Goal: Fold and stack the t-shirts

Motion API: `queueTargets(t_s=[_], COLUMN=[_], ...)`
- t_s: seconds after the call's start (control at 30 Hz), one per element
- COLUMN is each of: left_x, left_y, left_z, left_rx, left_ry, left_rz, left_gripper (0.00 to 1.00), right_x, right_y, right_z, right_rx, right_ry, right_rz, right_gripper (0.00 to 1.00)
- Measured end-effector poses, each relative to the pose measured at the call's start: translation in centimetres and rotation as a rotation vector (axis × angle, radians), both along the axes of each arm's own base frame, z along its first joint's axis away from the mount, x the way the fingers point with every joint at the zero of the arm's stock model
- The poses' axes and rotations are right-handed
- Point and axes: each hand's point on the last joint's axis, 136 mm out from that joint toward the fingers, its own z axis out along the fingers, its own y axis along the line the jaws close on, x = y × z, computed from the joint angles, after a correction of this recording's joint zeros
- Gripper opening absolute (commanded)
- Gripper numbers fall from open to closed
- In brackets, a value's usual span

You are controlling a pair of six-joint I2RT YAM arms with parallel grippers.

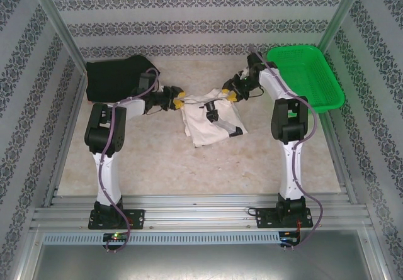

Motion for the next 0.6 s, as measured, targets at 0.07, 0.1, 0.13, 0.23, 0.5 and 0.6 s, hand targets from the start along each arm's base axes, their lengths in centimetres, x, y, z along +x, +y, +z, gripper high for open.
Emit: queueTargets(t_s=[0.07, 0.1, 0.13, 0.23, 0.5, 0.6], left_x=[1.7, 2.3, 2.9, 2.8, -5.3, -8.0], left_y=[0.2, 0.2, 0.3, 0.7, -2.8, -5.7], left_z=[2.5, 3.9, 5.2, 8.8, 15.9, 13.5], left_rx=[-0.014, -0.017, -0.012, 0.053, 0.213, 0.252], left_ry=[-0.059, -0.092, -0.130, -0.205, -0.394, -0.382], left_rz=[0.011, 0.011, 0.009, -0.005, -0.140, -0.226], left_gripper=[0.47, 0.47, 0.48, 0.51, 0.52, 0.51], right_x=[1.1, 1.4, 1.7, 1.3, -8.4, -10.2], right_y=[-0.6, -0.9, -1.3, -2.0, 0.2, 1.4], right_z=[1.6, 2.3, 3.1, 5.6, 9.6, 7.4], right_rx=[0.014, 0.017, 0.018, 0.019, 0.025, 0.021], right_ry=[-0.040, -0.059, -0.079, -0.121, -0.169, -0.128], right_rz=[-0.020, -0.027, -0.035, -0.043, 0.033, 0.069], right_gripper=[0.46, 0.46, 0.46, 0.42, 0.37, 0.40])
